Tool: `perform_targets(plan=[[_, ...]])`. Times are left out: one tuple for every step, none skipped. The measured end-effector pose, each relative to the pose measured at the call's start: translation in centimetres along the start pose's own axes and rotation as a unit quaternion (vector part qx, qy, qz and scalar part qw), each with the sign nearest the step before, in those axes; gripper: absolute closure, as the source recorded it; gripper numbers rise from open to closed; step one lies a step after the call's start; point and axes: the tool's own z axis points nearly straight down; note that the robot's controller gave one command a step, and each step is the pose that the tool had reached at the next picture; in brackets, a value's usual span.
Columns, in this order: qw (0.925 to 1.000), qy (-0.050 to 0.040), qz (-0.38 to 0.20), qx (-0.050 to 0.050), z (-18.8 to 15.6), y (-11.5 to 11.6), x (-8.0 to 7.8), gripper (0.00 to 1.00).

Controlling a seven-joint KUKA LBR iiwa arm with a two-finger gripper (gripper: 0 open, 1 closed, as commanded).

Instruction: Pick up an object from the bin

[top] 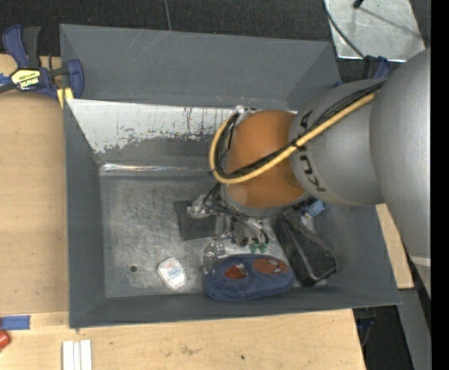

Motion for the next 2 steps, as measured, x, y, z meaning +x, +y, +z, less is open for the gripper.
perform_targets(plan=[[0.9998, -0.0064, -0.018, 0.001, 1.36, -3.23, -7.36, 0.00], [0.9997, -0.0141, -0.019, 0.001, 0.92, -3.11, -7.62, 1.00]])
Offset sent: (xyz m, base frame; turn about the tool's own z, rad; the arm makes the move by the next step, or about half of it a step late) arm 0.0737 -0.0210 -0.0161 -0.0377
